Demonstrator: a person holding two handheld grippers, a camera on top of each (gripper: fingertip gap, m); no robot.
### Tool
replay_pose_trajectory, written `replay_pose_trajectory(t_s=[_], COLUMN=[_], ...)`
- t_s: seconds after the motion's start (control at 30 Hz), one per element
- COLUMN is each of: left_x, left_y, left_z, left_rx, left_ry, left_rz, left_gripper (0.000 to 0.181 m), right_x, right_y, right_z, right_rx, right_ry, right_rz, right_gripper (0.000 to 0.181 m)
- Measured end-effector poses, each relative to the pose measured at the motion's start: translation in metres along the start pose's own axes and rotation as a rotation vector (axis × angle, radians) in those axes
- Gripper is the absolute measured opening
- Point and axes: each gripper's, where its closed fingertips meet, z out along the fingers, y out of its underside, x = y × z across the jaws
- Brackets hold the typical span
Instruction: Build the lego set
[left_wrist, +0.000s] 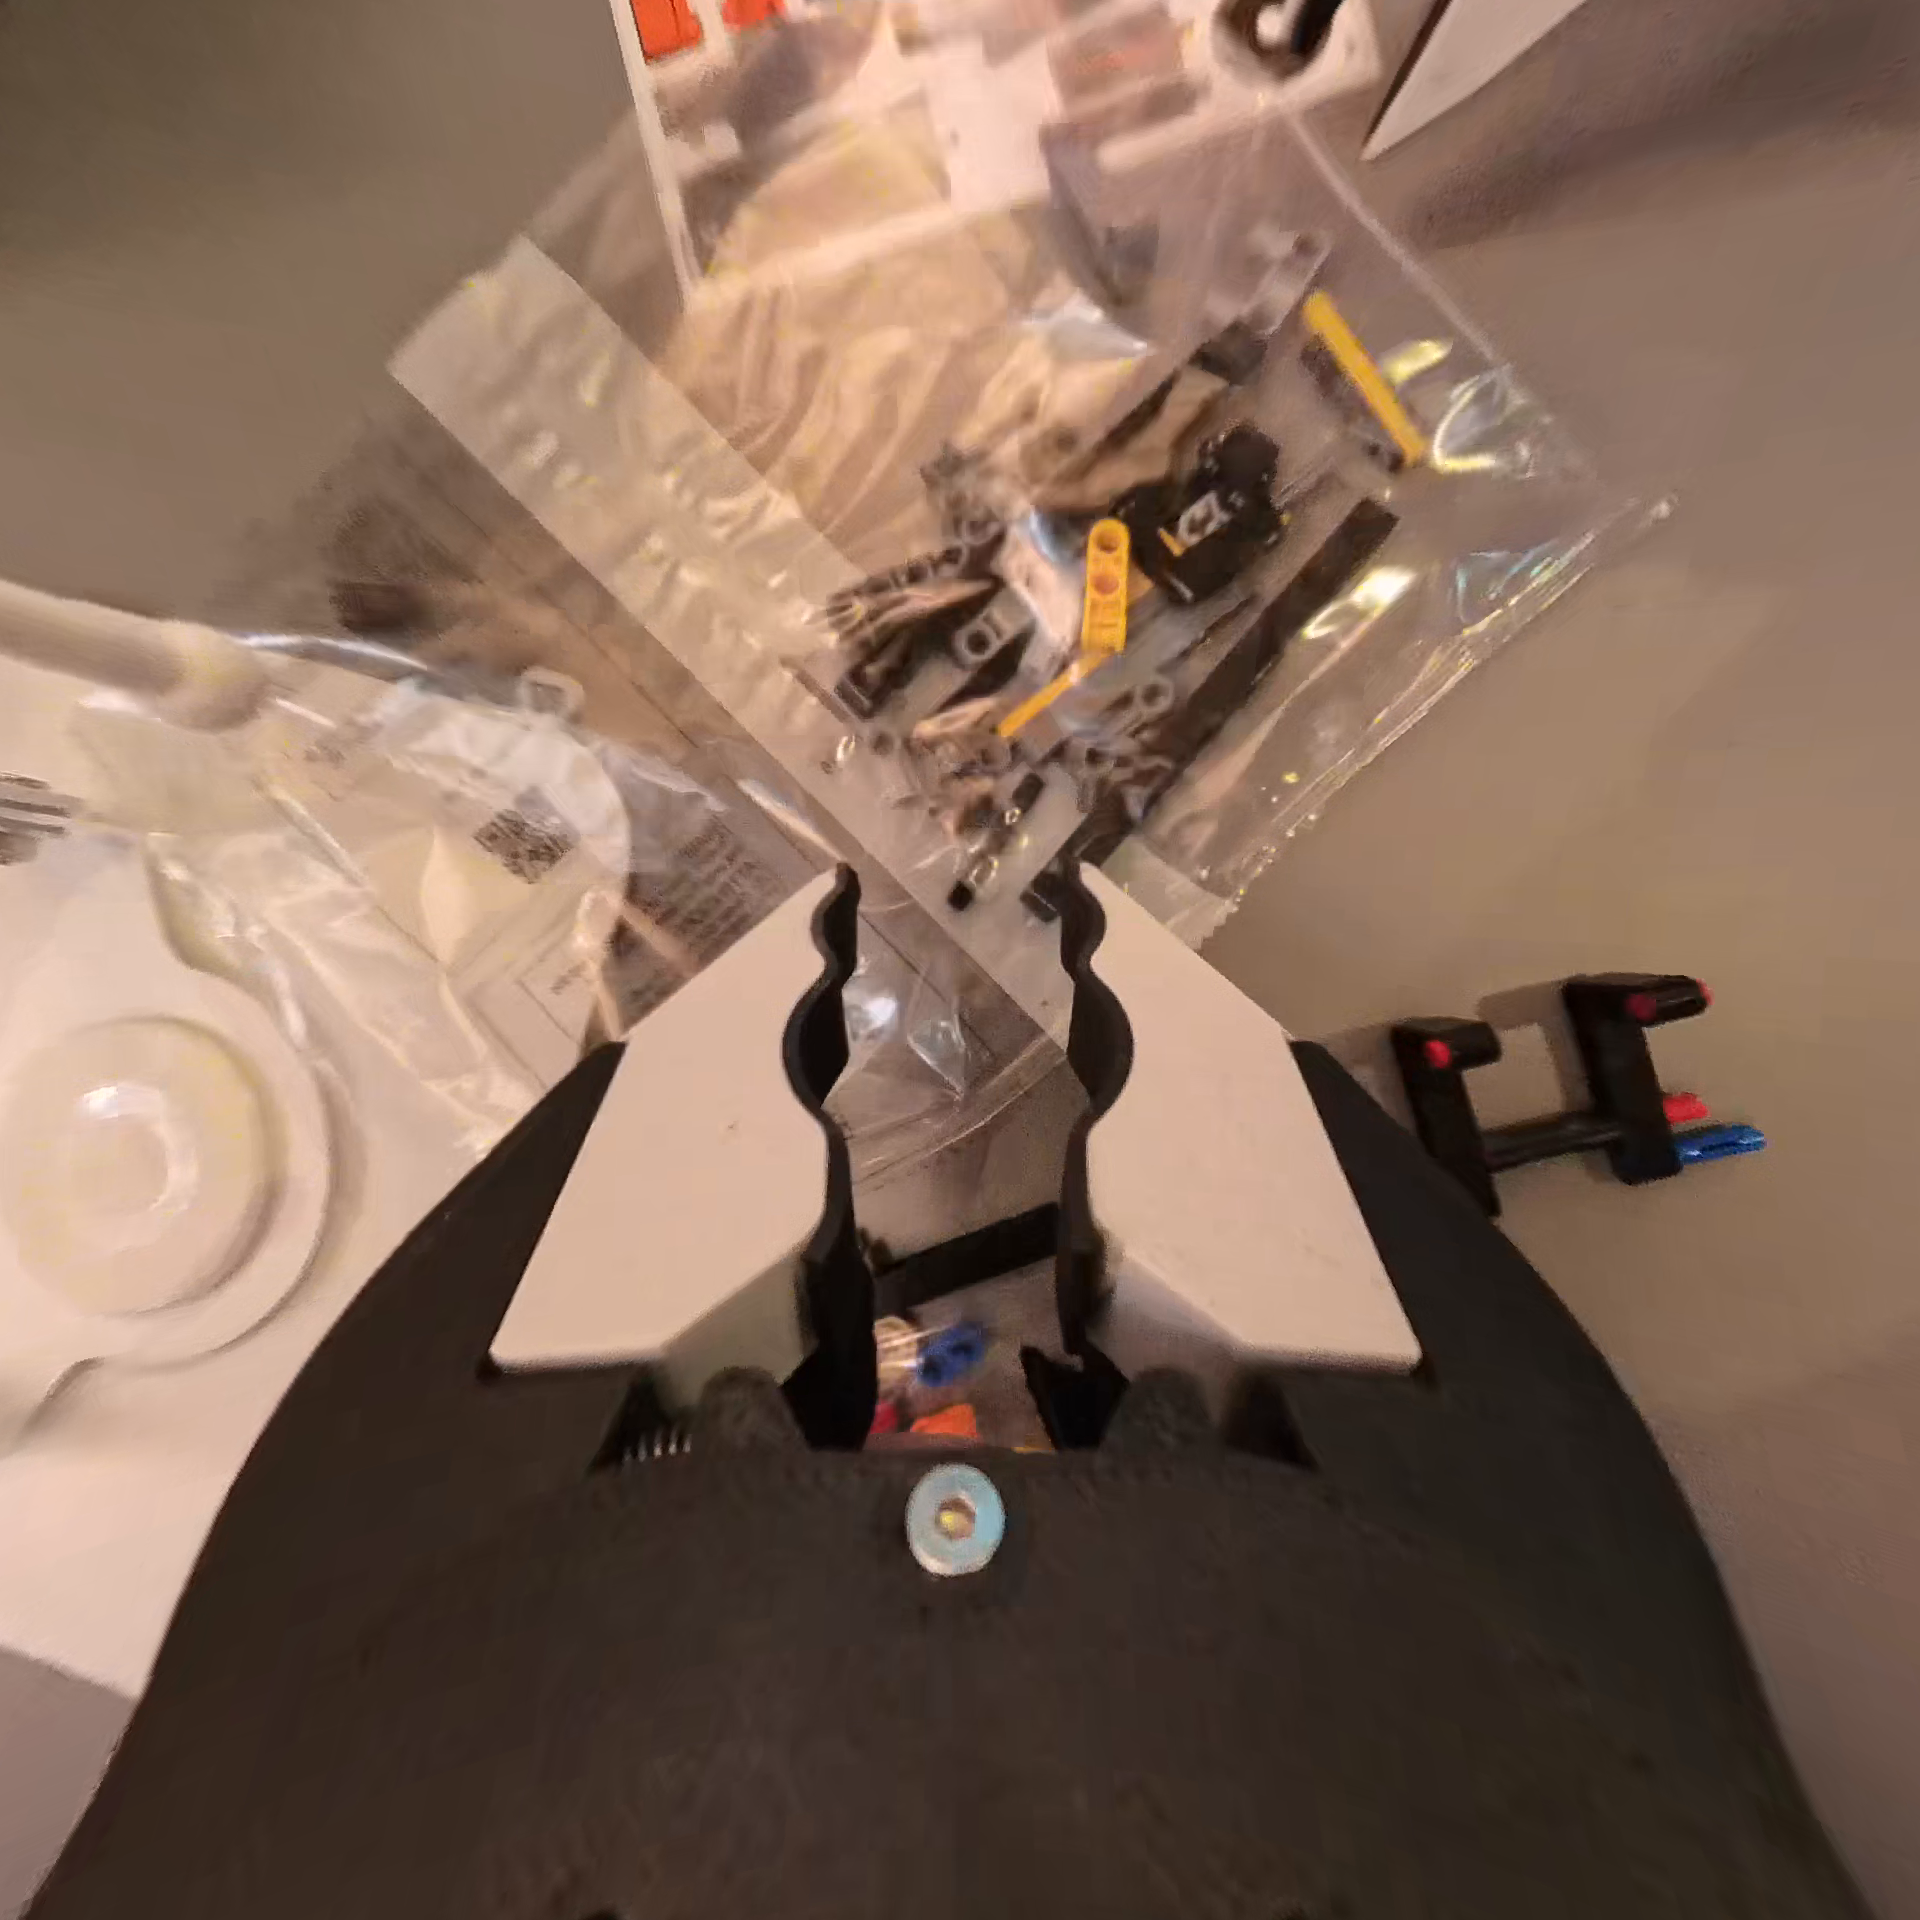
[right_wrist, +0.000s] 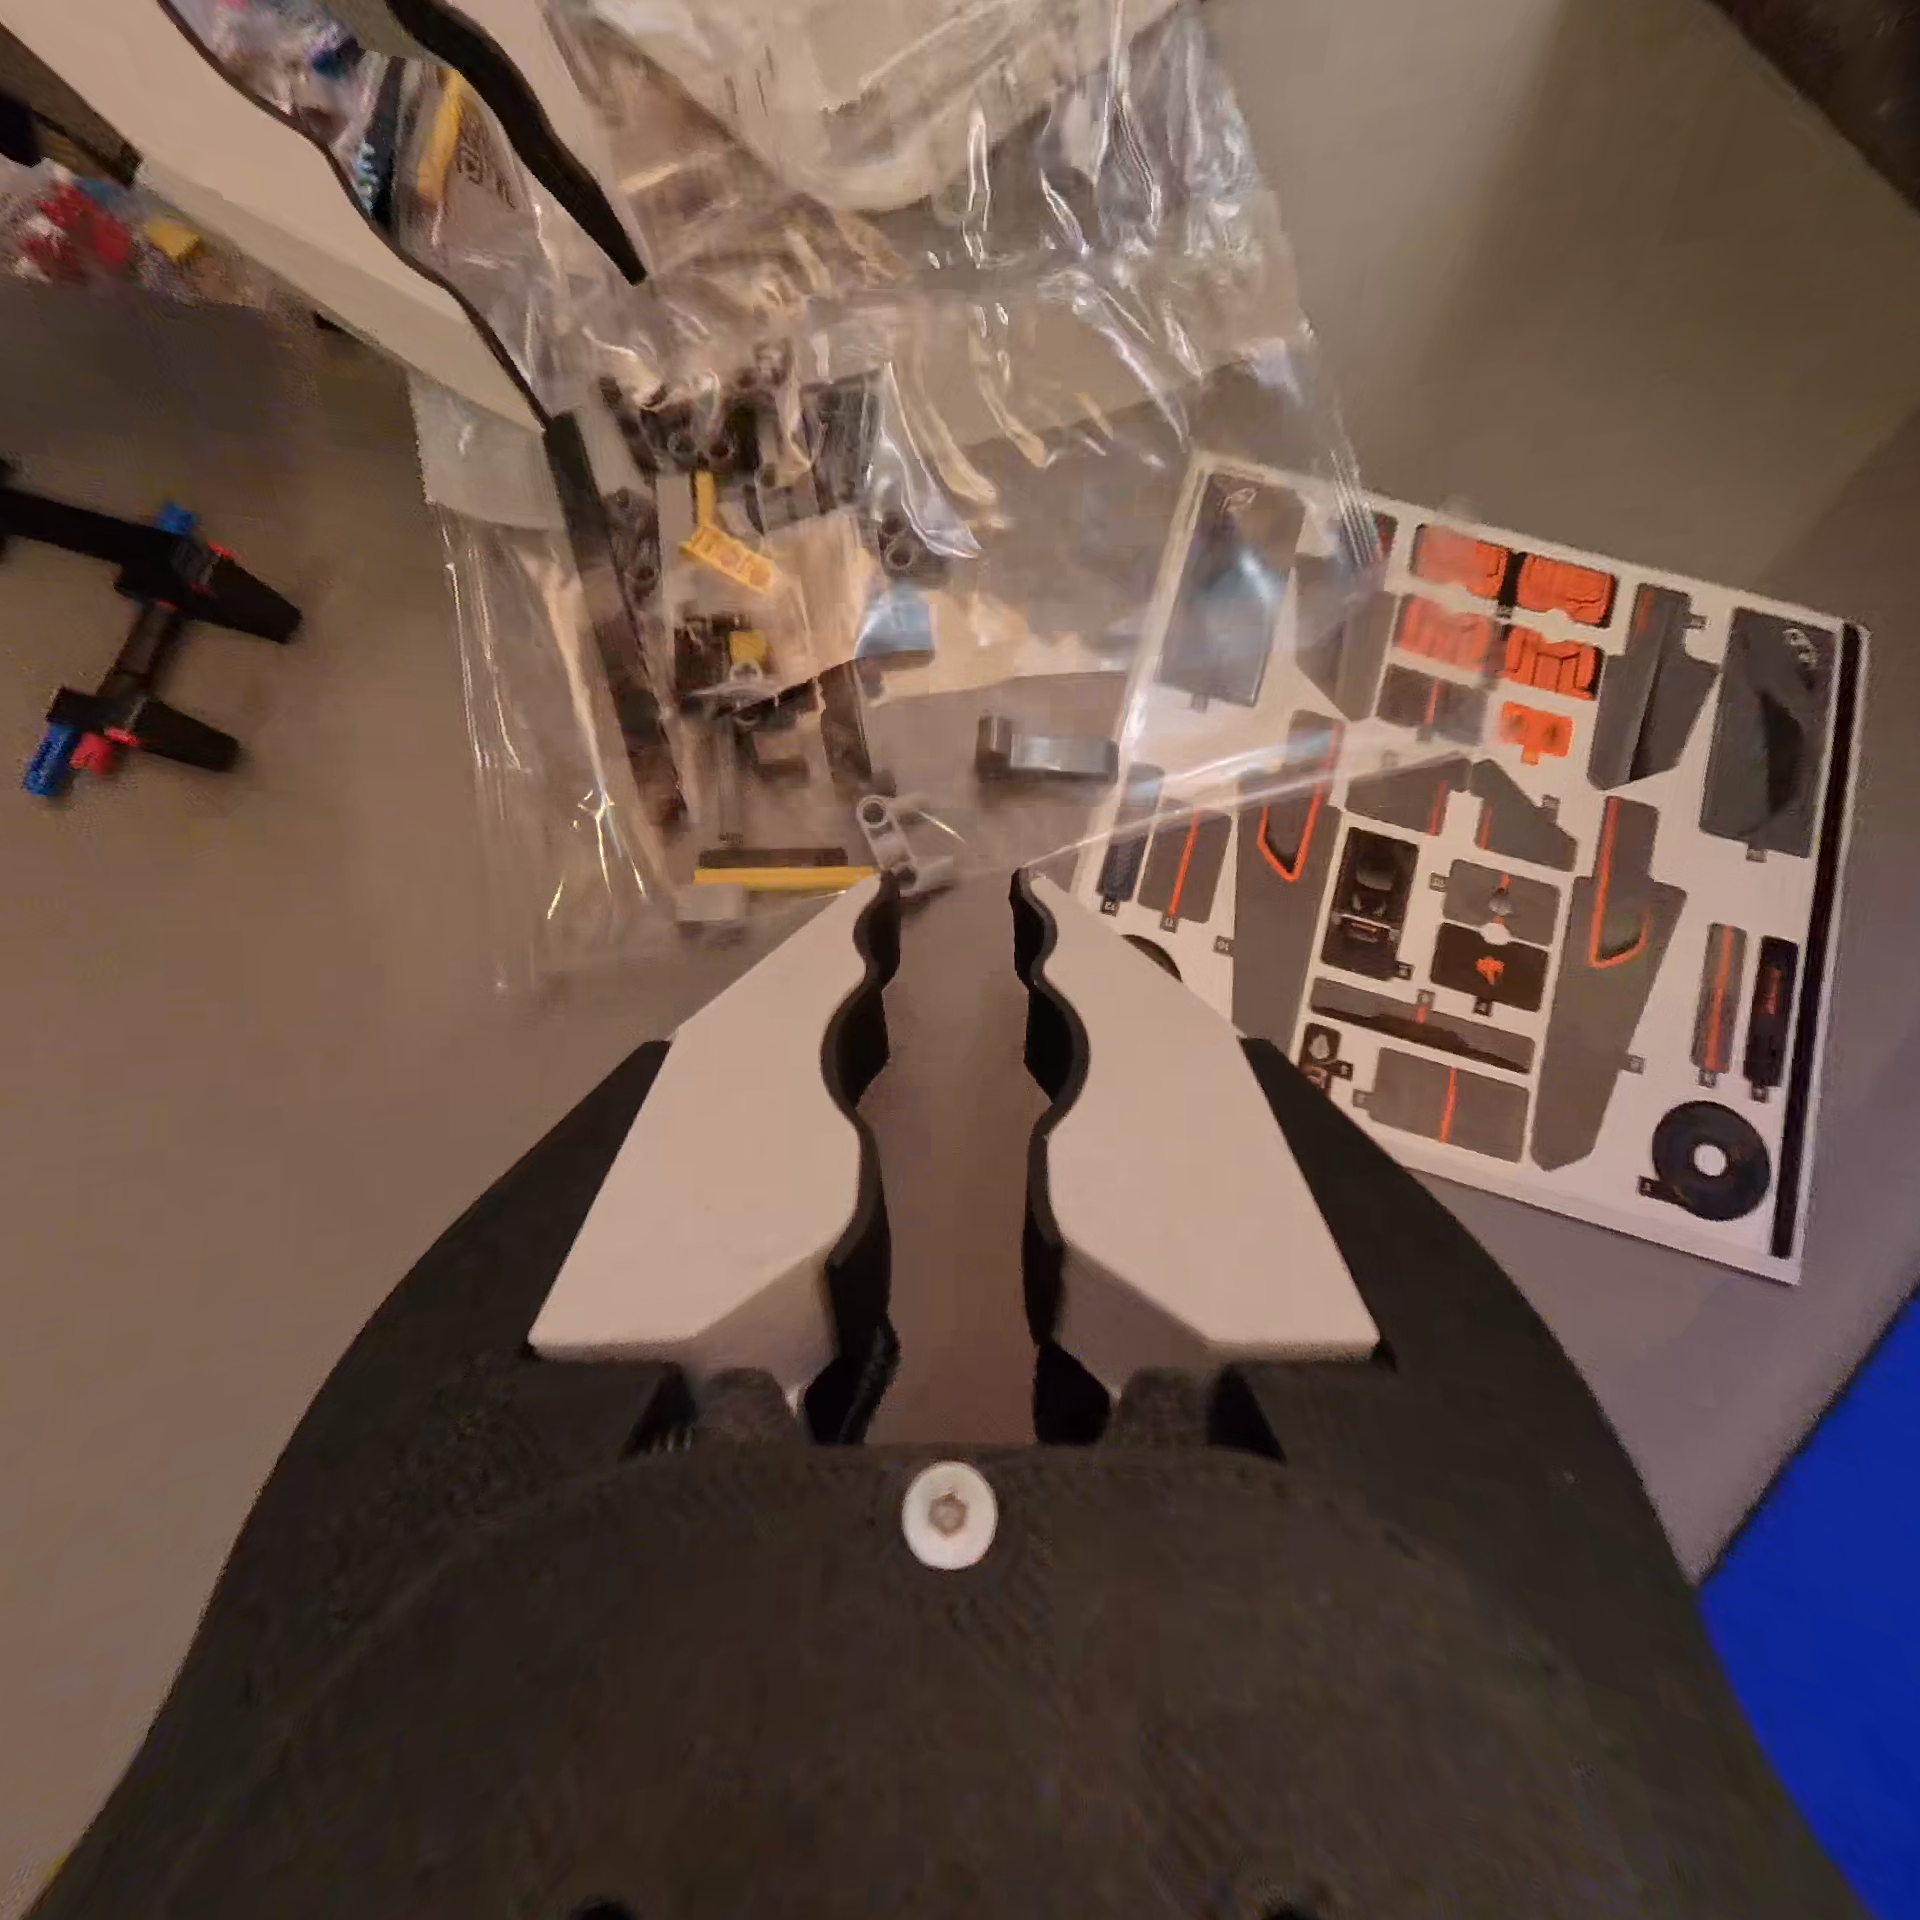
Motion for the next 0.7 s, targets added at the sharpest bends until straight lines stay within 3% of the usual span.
replay_pose_trajectory(t_s=[0.03, 0.2, 0.27, 0.33, 0.5, 0.7], left_x=[0.001, 0.001, 0.003, 0.003, 0.002, 0.003], left_y=[0.003, 0.000, -0.001, -0.001, 0.001, 0.000], left_z=[0.004, 0.006, 0.007, 0.007, 0.007, 0.008], left_rx=[-0.018, 0.000, 0.006, 0.012, 0.037, 0.046], left_ry=[0.017, 0.030, 0.034, 0.030, 0.041, 0.068], left_rz=[-0.005, -0.008, -0.004, -0.009, -0.048, -0.061], left_gripper=[0.038, 0.033, 0.029, 0.029, 0.031, 0.030], right_x=[-0.001, -0.014, -0.017, -0.013, 0.000, -0.002], right_y=[0.001, -0.033, -0.041, -0.030, -0.015, -0.024], right_z=[0.002, 0.010, 0.020, 0.032, 0.035, 0.045], right_rx=[0.001, 0.097, 0.062, -0.044, -0.111, -0.008], right_ry=[-0.003, -0.026, -0.045, -0.048, -0.037, -0.060], right_rz=[-0.007, -0.106, -0.133, -0.160, -0.155, -0.118], right_gripper=[0.020, 0.018, 0.017, 0.013, 0.008, 0.017])
